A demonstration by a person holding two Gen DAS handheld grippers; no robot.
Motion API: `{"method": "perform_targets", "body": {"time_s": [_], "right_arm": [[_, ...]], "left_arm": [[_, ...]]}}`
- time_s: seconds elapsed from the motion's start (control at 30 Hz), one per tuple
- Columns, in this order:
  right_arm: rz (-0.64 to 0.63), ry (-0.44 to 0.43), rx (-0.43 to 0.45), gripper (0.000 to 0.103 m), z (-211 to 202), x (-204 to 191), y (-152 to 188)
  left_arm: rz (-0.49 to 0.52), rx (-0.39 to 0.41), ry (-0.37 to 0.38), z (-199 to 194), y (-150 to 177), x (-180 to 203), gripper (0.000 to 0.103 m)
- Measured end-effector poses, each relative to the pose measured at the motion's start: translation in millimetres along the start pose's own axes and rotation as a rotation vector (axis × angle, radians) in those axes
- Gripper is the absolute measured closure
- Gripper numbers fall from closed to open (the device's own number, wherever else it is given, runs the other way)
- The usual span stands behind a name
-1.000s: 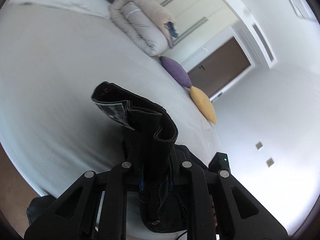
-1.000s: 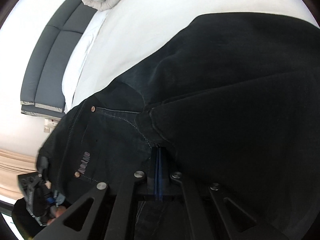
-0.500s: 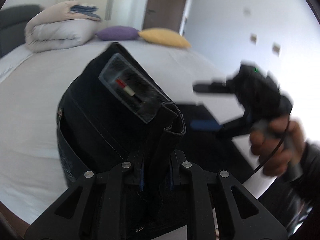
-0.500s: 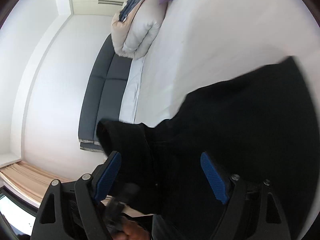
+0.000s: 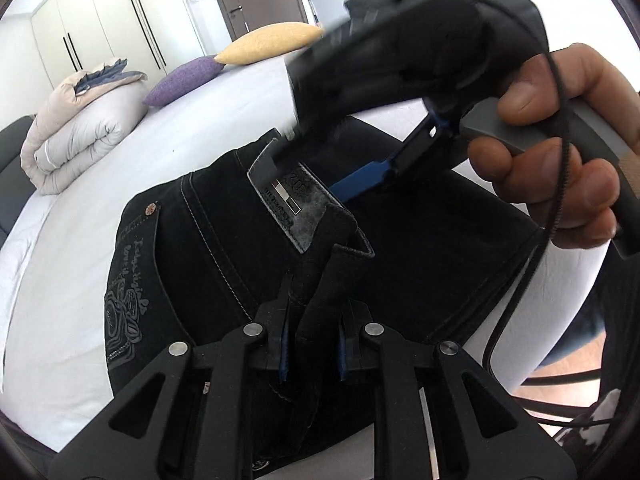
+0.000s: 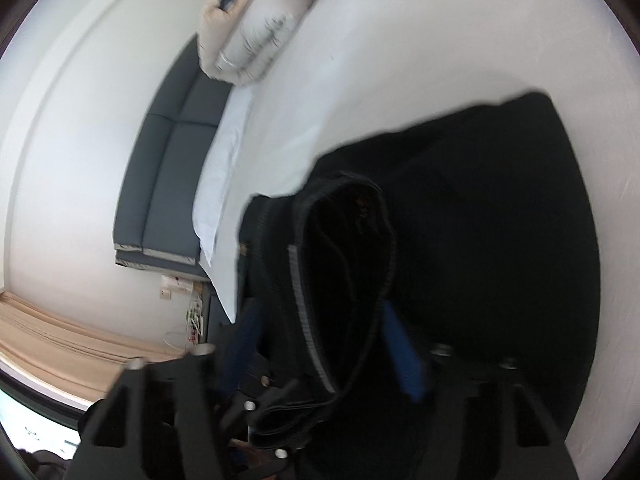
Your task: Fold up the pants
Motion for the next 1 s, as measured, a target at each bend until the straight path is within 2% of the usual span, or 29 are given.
{"method": "perform_targets", "body": {"time_s": [0.03,0.07,0.1,0.17,0.23,0.4,0.57,0.67,0.93,1.0], "right_arm": [[0.015,-0.002,-0.004,0.062,-1.4,4.9,0.8],[0.027,-0.013,-0.009,0.065,-2.7,9.0,1.9],[0.030,-0.017,-0.009,0.067,-2.8,10.7,1.7],[0.012,-0.012,-0.002,0.087,-6.9,15.2,3.9],[-0.019,0.001,0.017,0.091,-10.5,13.1,5.6],[-0.068,0.034,0.062,0.092,-30.8,3.9,1.2],[-0.082,0.064,0.089,0.092,-49.5,6.6,-10.0],[-0.082,0.074,0.104,0.092,-59.0,11.7,-11.8],[-0.072,0.078,0.126,0.092,-68.3,23.6,-14.4],[-0.077,0.081,0.136,0.092,-72.0,24.9,-10.1]], "left_arm": [[0.009,-0.001,-0.003,0.1,2.4,2.2,0.088],[0.015,0.000,-0.002,-4.6,17.3,4.3,0.088],[0.018,0.001,-0.002,-4.1,16.2,7.1,0.088],[0.022,0.000,0.005,-2.2,12.5,13.0,0.088],[0.023,0.003,0.013,-2.0,10.1,15.8,0.088],[0.040,0.040,0.033,-2.3,-8.2,14.8,0.088],[0.083,0.069,0.059,1.0,-44.5,36.1,0.088],[0.103,0.074,0.077,8.3,-58.2,33.6,0.088],[0.132,0.067,0.098,25.5,-78.2,45.0,0.088],[0.136,0.073,0.105,22.2,-69.3,46.5,0.088]]}}
Point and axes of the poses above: each gripper's, at about its wrist camera, not at the fingertips, and z roughly the way its jaws point, x to its right, y to its underside, the point moved 5 cm from there along z, roughly the way its jaws point, and after that the axes turned 15 degrees about z, right-handed, at the moved point
